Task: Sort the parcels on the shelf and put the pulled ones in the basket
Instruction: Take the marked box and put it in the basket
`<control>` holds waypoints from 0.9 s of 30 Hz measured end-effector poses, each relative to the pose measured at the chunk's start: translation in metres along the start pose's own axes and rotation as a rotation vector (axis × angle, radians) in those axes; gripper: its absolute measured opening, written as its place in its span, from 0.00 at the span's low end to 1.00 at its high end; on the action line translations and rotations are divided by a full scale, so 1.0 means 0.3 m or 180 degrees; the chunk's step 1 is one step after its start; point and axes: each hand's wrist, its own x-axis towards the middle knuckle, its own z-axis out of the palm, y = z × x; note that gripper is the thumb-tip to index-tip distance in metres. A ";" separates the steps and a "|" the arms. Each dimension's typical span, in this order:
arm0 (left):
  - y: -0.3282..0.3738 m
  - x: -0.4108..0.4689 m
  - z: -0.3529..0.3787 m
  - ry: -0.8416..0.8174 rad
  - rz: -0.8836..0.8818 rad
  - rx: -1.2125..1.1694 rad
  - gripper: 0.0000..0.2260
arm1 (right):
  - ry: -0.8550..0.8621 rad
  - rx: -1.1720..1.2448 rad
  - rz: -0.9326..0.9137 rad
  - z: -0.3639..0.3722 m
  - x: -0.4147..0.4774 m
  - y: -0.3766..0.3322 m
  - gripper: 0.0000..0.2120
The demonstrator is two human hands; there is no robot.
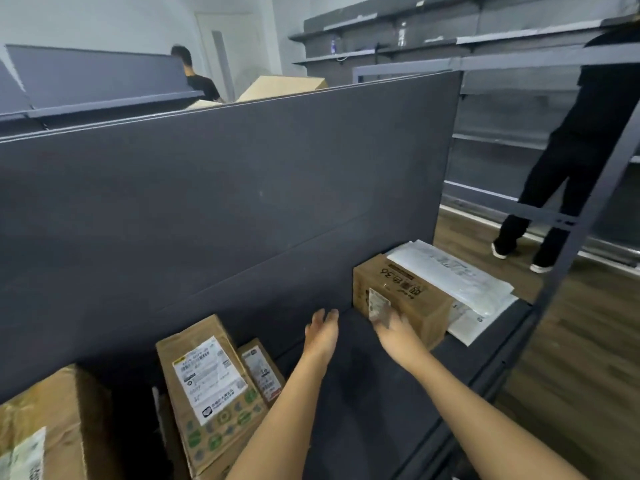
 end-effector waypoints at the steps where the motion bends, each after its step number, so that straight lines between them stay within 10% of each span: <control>1: 0.002 0.014 0.003 -0.0006 -0.0027 0.0032 0.25 | 0.0017 -0.0006 0.0003 -0.002 0.019 0.008 0.27; 10: 0.044 0.189 0.082 -0.0024 -0.0130 0.0179 0.26 | 0.0186 -0.0364 0.0247 -0.032 0.211 0.106 0.31; 18: 0.063 0.395 0.217 -0.0144 -0.0120 0.0339 0.28 | 0.0700 0.0259 0.0879 -0.116 0.319 0.363 0.65; 27: 0.079 0.571 0.291 -0.0132 -0.0114 0.0082 0.30 | 0.1087 0.0881 0.0315 -0.103 0.450 0.503 0.69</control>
